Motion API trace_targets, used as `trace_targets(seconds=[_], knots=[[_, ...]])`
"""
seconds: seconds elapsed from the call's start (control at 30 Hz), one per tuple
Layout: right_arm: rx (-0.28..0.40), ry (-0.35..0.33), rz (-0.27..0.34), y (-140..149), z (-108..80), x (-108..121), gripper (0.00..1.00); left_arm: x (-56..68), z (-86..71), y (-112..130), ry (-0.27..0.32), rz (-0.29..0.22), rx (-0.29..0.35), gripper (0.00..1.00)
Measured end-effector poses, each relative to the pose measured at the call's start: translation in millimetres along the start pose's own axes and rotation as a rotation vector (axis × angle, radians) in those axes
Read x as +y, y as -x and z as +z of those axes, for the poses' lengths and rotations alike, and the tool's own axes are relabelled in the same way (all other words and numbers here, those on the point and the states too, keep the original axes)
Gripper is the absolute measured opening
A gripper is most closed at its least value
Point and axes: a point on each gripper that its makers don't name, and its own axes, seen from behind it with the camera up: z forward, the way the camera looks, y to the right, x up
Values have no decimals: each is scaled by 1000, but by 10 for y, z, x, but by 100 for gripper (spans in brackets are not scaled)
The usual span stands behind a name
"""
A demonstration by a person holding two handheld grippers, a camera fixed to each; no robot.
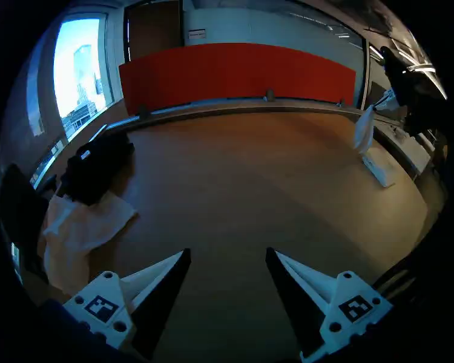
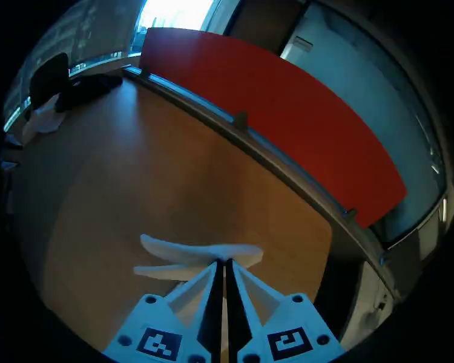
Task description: Fold towel
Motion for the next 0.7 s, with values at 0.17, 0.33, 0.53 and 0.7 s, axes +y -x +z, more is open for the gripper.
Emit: trace_targets(seconds=[0.17,0.33,0.53,0.7], knots=[[-11,12,9,131,-70,50,2,37,12,-31,7,9,1,92],[-34,23,18,354,-184,79,2,66,19,-62,13,18,3,92],[-79,32,56,777,-302,50,2,101,20,-67,19,28,4,92],[-121,38,105,1159,-353,1,2,117,3,-39,20,36,-1,92]])
